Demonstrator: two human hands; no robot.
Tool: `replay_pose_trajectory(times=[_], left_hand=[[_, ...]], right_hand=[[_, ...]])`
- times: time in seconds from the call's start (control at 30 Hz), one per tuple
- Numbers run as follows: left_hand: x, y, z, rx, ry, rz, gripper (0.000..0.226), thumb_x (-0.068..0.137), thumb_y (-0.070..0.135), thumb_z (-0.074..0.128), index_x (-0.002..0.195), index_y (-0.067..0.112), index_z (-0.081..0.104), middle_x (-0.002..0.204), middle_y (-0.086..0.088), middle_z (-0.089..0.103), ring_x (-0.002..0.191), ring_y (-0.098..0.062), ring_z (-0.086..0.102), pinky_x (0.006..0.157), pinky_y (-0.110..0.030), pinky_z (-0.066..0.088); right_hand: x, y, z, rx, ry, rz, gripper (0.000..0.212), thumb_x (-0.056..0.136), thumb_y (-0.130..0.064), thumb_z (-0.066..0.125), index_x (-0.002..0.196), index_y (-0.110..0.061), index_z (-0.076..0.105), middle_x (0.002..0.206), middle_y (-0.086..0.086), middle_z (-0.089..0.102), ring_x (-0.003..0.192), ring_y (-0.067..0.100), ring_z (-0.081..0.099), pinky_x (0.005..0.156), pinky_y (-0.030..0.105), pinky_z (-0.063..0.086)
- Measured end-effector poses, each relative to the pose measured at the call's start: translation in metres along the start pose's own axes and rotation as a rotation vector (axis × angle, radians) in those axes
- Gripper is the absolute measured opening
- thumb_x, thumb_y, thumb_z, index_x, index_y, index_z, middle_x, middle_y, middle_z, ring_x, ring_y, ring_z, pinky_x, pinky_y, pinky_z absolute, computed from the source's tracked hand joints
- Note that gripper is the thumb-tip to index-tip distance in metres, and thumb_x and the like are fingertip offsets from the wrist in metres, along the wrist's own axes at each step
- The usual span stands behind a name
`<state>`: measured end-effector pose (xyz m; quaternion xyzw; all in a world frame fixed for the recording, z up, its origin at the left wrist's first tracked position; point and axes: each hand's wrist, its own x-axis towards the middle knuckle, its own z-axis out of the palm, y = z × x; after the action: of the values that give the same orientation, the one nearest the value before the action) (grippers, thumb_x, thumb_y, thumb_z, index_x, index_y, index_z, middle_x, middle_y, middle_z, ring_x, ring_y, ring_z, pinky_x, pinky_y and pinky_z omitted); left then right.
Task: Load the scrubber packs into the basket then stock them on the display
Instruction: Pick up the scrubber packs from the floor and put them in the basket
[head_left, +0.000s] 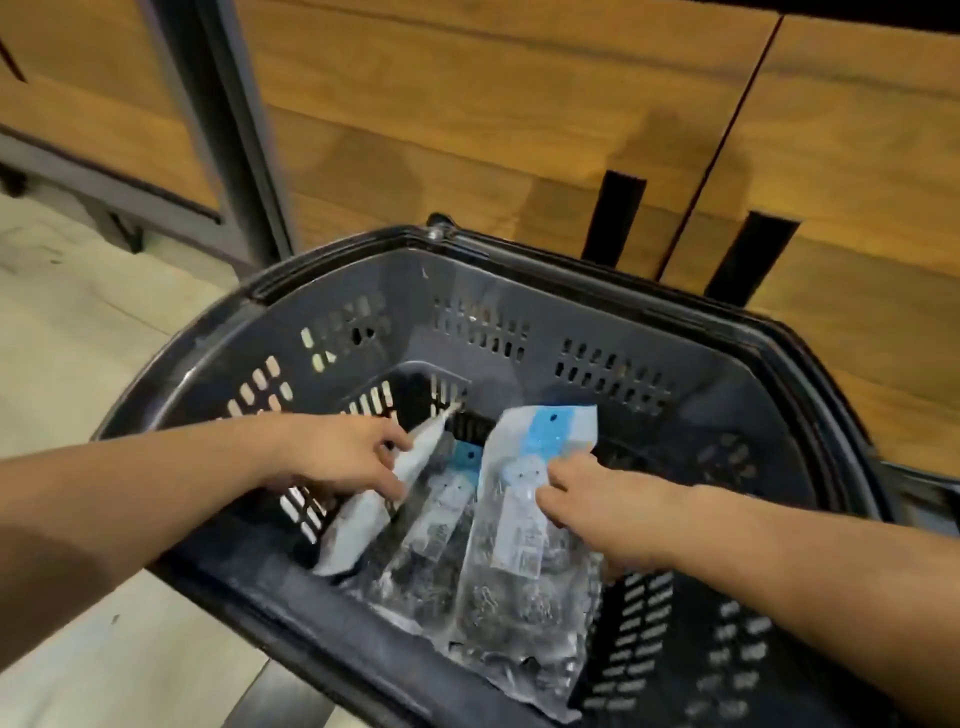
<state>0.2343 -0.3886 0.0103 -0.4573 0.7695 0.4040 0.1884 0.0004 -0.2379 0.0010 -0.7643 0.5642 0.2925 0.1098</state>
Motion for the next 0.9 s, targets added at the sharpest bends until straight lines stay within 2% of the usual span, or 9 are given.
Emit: replay_pose_trajectory(times=[0.07, 0.17, 0.23, 0.3, 0.43, 0.57, 0.67, 0.73, 0.9], left_hand=[[0.01, -0.003, 0.01, -0.02, -0.184, -0.056, 0.061, 0.083, 0.027, 0.075, 0.135, 0.033, 0.043, 0.121, -0.005, 0.058, 0.096, -0.017, 0.063, 0.062, -0.032, 0.052], [0.02, -0.009, 0.009, 0.061, -0.201, -0.075, 0.066, 0.077, 0.038, 0.076, 0.135, 0.035, 0.046, 0.116, -0.004, 0.06, 0.102, -0.019, 0.065, 0.079, -0.041, 0.06], [0.024, -0.014, 0.007, 0.157, -0.175, -0.075, 0.078, 0.065, 0.049, 0.076, 0.136, 0.035, 0.047, 0.117, -0.01, 0.063, 0.095, -0.02, 0.065, 0.089, -0.047, 0.058], [0.023, -0.011, 0.006, 0.219, -0.167, -0.073, 0.071, 0.071, 0.05, 0.075, 0.135, 0.035, 0.048, 0.117, -0.012, 0.066, 0.083, -0.016, 0.06, 0.079, -0.036, 0.06], [0.005, 0.012, -0.002, 0.303, -0.016, 0.036, 0.052, 0.086, 0.041, 0.071, 0.133, 0.027, 0.052, 0.107, 0.0, 0.068, 0.083, -0.015, 0.065, 0.074, -0.031, 0.054], [-0.026, 0.082, -0.011, 0.029, 0.241, 0.228, 0.035, 0.083, 0.035, 0.076, 0.114, 0.031, 0.061, 0.103, 0.007, 0.07, 0.074, -0.003, 0.062, 0.061, -0.016, 0.042], [-0.05, 0.159, 0.004, -0.197, 0.324, 0.421, 0.031, 0.083, 0.03, 0.076, 0.112, 0.029, 0.065, 0.105, 0.004, 0.072, 0.095, -0.015, 0.068, 0.077, -0.031, 0.052], [-0.065, 0.215, 0.026, -0.291, 0.344, 0.542, 0.027, 0.086, 0.026, 0.073, 0.111, 0.024, 0.066, 0.098, 0.0, 0.071, 0.093, -0.019, 0.066, 0.08, -0.04, 0.054], [-0.095, 0.346, 0.105, -0.425, 0.338, 0.742, 0.017, 0.088, 0.027, 0.071, 0.105, 0.024, 0.067, 0.098, -0.001, 0.072, 0.087, -0.012, 0.066, 0.076, -0.035, 0.052]], right_hand=[[0.003, -0.004, 0.009, 0.089, -0.293, -0.002, 0.066, 0.082, -0.018, 0.079, 0.136, -0.011, 0.044, 0.137, 0.016, 0.047, 0.126, 0.036, 0.047, 0.098, 0.041, 0.043], [0.003, -0.009, 0.017, 0.116, -0.537, 0.027, 0.073, 0.087, -0.024, 0.076, 0.15, -0.017, 0.038, 0.146, 0.01, 0.049, 0.132, 0.03, 0.048, 0.101, 0.033, 0.041], [0.003, -0.01, 0.018, 0.117, -0.571, 0.026, 0.073, 0.09, -0.024, 0.073, 0.152, -0.017, 0.036, 0.15, 0.01, 0.046, 0.134, 0.029, 0.046, 0.101, 0.03, 0.04], [0.001, -0.011, 0.012, 0.157, -0.521, 0.04, 0.073, 0.091, -0.029, 0.072, 0.153, -0.018, 0.035, 0.152, 0.008, 0.043, 0.136, 0.029, 0.044, 0.104, 0.032, 0.039], [-0.015, -0.002, -0.013, 0.25, -0.301, 0.083, 0.065, 0.091, -0.043, 0.068, 0.148, -0.025, 0.041, 0.145, 0.004, 0.05, 0.128, 0.028, 0.05, 0.097, 0.037, 0.042], [-0.071, 0.026, -0.043, 0.312, 0.166, 0.14, 0.05, 0.094, -0.052, 0.058, 0.137, -0.031, 0.049, 0.13, -0.004, 0.06, 0.118, 0.021, 0.055, 0.088, 0.036, 0.047], [-0.143, 0.049, -0.048, 0.4, 0.501, 0.24, 0.037, 0.094, -0.05, 0.058, 0.127, -0.033, 0.055, 0.119, -0.008, 0.063, 0.11, 0.016, 0.059, 0.089, 0.037, 0.051], [-0.198, 0.065, -0.034, 0.457, 0.738, 0.302, 0.033, 0.091, -0.048, 0.059, 0.117, -0.029, 0.061, 0.108, -0.008, 0.066, 0.101, 0.016, 0.062, 0.085, 0.042, 0.054], [-0.323, 0.101, 0.056, 0.527, 1.077, 0.583, 0.02, 0.09, -0.037, 0.065, 0.102, -0.021, 0.065, 0.094, -0.004, 0.066, 0.086, 0.015, 0.062, 0.08, 0.042, 0.055]])
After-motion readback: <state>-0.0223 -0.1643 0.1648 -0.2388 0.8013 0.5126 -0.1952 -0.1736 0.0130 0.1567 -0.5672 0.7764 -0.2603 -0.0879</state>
